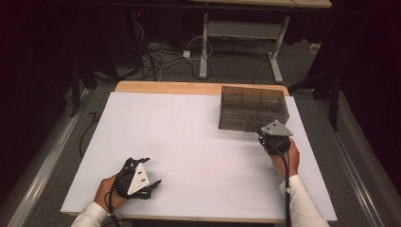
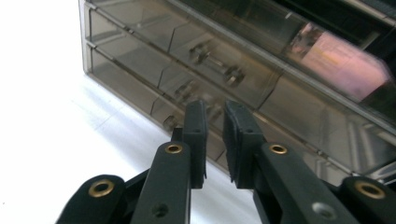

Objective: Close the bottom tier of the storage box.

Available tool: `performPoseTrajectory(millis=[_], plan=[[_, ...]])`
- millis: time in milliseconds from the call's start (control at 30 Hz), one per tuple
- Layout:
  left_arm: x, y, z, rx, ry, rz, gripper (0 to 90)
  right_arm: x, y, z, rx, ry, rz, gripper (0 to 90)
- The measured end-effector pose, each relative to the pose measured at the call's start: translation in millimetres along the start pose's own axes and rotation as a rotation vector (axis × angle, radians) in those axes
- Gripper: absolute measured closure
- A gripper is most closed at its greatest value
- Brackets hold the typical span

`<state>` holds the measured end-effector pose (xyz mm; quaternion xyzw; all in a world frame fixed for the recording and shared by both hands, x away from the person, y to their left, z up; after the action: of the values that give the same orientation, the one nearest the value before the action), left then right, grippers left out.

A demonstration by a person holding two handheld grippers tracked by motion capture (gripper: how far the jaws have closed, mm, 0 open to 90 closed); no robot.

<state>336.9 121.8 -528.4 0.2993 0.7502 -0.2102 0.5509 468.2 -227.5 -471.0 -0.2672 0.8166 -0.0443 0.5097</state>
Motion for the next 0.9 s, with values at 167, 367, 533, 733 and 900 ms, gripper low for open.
performPoseTrajectory(millis=[167, 367, 533, 733, 900], plan=[[0.1, 1.0, -0.5, -0.001, 0.001, 0.003, 18.2, -3.0, -1.5, -5.5, -0.005, -0.027, 0.019, 73.4], [-0.1, 1.4, -1.7, 0.0, -0.002, 0.004, 18.2, -5.7, -2.7, -9.6, -0.004, -0.047, 0.036, 61.6], [0.1, 2.1, -2.3, -0.002, -0.001, 0.008, 18.2, -10.8, -0.4, -13.2, -0.004, -0.067, 0.04, 49.9], [0.6, 1.5, -2.3, -0.001, 0.002, 0.014, 18.2, -13.1, 0.9, -14.9, -0.014, -0.076, 0.055, 38.7], [0.8, 1.1, -2.2, -0.001, 0.001, 0.015, 18.2, -14.5, 3.2, -15.2, -0.024, -0.084, 0.052, 31.5]])
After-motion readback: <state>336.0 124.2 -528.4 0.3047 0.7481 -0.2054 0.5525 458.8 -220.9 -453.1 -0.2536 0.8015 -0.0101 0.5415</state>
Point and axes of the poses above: each handheld gripper's, and its own axes: z roughly forward along the jaws, x roughly out of its underside, y roughly to its left, the point moved 7 cm from there along z, roughly forward along the jaws, and after that the axes turned 2 degrees about y, right-handed, at the moved point
